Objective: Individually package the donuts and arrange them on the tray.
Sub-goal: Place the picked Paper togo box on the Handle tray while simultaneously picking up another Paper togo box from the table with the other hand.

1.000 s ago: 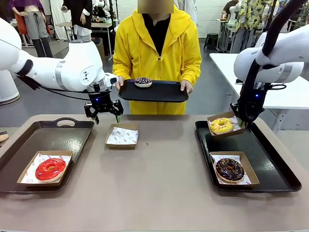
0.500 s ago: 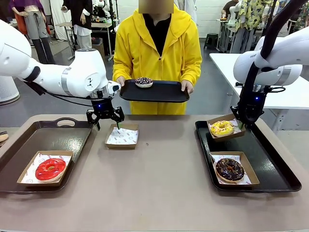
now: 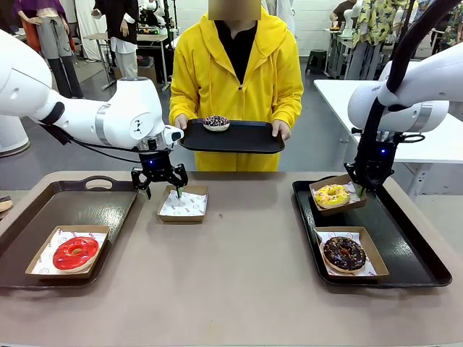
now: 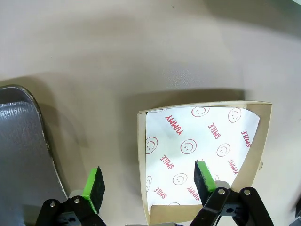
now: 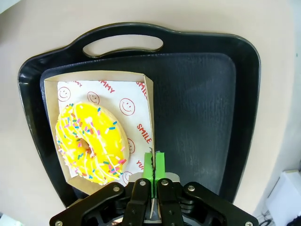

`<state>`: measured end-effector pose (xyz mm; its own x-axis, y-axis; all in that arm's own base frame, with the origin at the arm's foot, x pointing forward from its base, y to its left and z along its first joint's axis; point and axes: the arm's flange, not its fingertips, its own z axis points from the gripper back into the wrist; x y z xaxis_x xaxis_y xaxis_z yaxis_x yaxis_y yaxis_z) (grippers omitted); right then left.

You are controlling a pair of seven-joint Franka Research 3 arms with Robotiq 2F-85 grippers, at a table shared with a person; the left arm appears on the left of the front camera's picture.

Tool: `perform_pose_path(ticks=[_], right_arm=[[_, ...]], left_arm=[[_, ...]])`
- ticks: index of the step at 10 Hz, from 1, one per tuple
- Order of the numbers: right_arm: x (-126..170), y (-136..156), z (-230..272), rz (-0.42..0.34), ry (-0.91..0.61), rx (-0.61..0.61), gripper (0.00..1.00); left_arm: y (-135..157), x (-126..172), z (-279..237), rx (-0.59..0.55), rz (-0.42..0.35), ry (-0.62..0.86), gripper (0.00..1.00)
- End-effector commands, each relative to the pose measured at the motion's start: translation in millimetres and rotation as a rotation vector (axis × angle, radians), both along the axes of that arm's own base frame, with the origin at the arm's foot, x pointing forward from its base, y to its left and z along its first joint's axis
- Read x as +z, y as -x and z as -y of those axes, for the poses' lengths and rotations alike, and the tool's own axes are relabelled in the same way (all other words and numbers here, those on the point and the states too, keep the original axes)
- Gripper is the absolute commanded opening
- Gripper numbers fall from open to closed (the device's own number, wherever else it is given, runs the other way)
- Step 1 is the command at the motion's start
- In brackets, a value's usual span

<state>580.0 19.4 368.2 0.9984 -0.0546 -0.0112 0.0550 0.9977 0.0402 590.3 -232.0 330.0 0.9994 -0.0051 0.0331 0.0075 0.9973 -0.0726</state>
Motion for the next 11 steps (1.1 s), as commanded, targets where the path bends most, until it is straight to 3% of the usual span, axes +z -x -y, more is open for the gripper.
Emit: perform_pose_path(ticks=[1,6,7,8,9,10,11], right_arm=[[0.7,-7.3,1.9,0.004,-0.024,0.011,0.01],[-1.7,-7.8,2.9,-0.006,-0.022,0.003,0.01],[-2.1,-7.7,2.5,-0.015,-0.025,0.002,0.33],[-1.9,-7.4,2.6,-0.019,-0.03,0.007,0.61],[-1.9,-7.9,2.5,-0.02,-0.035,0.01,0.92],[-1.9,-8.1,2.6,-0.021,-0.036,0.009,1.0],[-1.8,-7.9,2.6,-0.021,-0.037,0.011,1.0]], left_arm=[[-2.7,-2.1,4.3,0.019,-0.007,-0.051,0.99],[-3.5,-6.2,5.6,0.015,-0.01,-0.048,0.99],[-2.8,-4.8,5.9,0.006,-0.004,-0.036,0.75],[-2.5,-3.3,6.5,0.005,-0.006,-0.036,0.39],[-2.3,-1.9,6.1,0.003,-0.006,-0.038,0.15],[-2.2,-2.0,6.2,0.002,-0.009,-0.043,0.0],[-2.3,-2.2,5.8,0.001,-0.012,-0.046,0.0]])
